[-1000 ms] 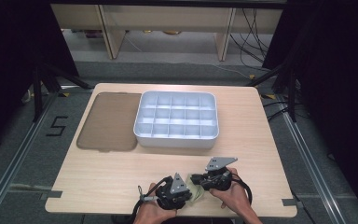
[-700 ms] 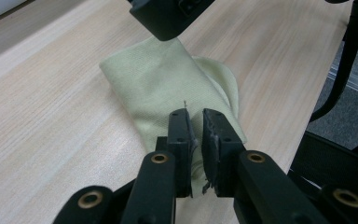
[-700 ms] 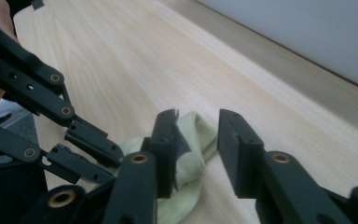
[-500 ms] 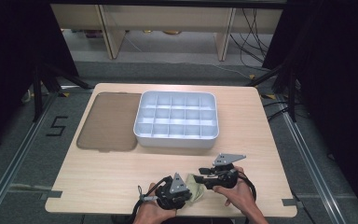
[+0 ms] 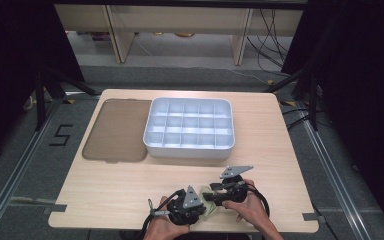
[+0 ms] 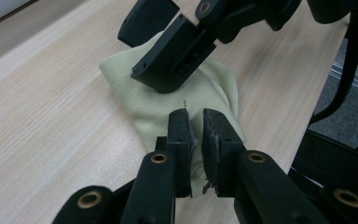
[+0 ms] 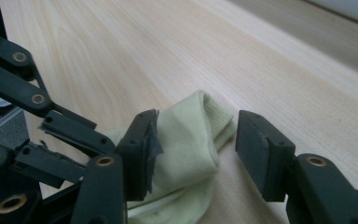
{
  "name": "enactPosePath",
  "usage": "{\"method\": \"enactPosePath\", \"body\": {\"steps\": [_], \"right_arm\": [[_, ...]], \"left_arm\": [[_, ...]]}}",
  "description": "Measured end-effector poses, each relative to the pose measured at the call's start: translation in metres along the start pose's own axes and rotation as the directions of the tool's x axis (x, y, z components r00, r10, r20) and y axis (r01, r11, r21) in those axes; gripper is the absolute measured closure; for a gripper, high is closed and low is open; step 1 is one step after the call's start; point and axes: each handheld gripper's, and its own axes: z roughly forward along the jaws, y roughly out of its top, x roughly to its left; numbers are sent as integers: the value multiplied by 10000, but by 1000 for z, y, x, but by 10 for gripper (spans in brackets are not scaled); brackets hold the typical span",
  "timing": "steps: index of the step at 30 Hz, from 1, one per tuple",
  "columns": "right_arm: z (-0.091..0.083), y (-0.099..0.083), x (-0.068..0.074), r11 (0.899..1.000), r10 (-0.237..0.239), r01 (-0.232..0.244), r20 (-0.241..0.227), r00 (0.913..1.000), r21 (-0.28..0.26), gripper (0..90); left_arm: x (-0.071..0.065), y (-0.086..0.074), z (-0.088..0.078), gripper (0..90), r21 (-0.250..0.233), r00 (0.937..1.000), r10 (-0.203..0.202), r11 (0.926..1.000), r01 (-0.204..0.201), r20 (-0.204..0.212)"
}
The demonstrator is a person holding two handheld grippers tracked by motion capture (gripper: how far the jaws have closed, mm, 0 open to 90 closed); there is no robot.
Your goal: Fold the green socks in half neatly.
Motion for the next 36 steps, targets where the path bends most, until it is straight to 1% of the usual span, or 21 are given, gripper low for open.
{"method": "enactPosePath", "body": {"steps": [3,5,6,9,11,12,13,15,16,17,18,21,22,25,26,27,28,29,31,32,36], "right_arm": [[3,-1,-2,9995,235,-232,-130,9996,224,489],[4,-1,-3,9994,263,-260,-123,9996,237,489],[5,-1,-3,9992,279,-275,-151,9995,294,490],[6,1,-1,9992,59,-57,-43,10000,392,496],[6,2,-1,9990,35,-34,-17,10000,454,502],[7,2,0,9987,65,-59,-114,9999,503,534],[8,2,0,9987,142,-135,-149,9998,482,547],[8,2,0,9985,166,-152,-253,9995,517,588],[8,2,0,9985,228,-212,-312,9993,506,606],[8,2,-1,9984,285,-266,-366,9989,505,622],[9,1,-2,9982,375,-353,-465,9982,483,641],[9,0,-4,9978,588,-567,-658,9961,340,674],[10,0,-5,9976,611,-581,-874,9943,363,684],[10,-1,-4,9970,738,-717,-799,9941,295,705],[10,-1,-4,9970,738,-717,-799,9941,295,705],[10,-1,-5,9965,803,-781,-780,9937,310,716],[10,-2,-5,9964,819,-797,-795,9935,300,720],[10,-2,-5,9965,807,-786,-821,9934,292,724],[10,-2,-5,9965,808,-786,-854,9931,291,728],[9,-2,-5,9964,825,-808,-866,9928,239,733],[9,-1,-5,9964,842,-827,-901,9924,207,738]], "left_arm": [[0,0,0,807,20,10000,10,10000,-10,-12],[-1,-1,0,806,87,9998,-173,9998,173,29],[0,0,-1,806,149,9997,190,9997,-187,-152],[-1,0,-2,805,233,9996,278,9994,-275,-100],[-2,-1,-1,805,80,9997,183,9998,-181,-153],[-3,-1,-1,805,105,9996,173,9998,-170,-231],[-3,-1,-1,805,150,9990,367,9992,-363,-256],[-5,-2,0,805,52,9996,114,9999,-113,-277],[-5,-2,0,805,55,9995,110,9999,-109,-297],[-4,-2,-1,805,134,9988,349,9993,-344,-341],[-3,-1,-2,804,205,9986,381,9991,-374,-370],[-4,-2,-2,803,173,9988,358,9992,-352,-346],[-5,-2,-1,802,124,9991,249,9996,-245,-332],[-5,-2,-3,798,195,9989,277,9994,-270,-374],[-6,-3,-2,798,62,9996,158,9999,-157,-225],[-3,-2,-2,797,59,9990,373,9993,-372,-227],[-3,-2,-3,795,71,9992,344,9994,-343,-179],[-4,-3,-2,791,2,9999,-7,10000,7,-153],[-2,-3,-4,765,74,9998,68,10000,-66,-194],[0,-3,-7,740,-66,9998,-198,9998,198,1],[7,-5,-18,677,-242,9982,-492,9985,500,329]]}}
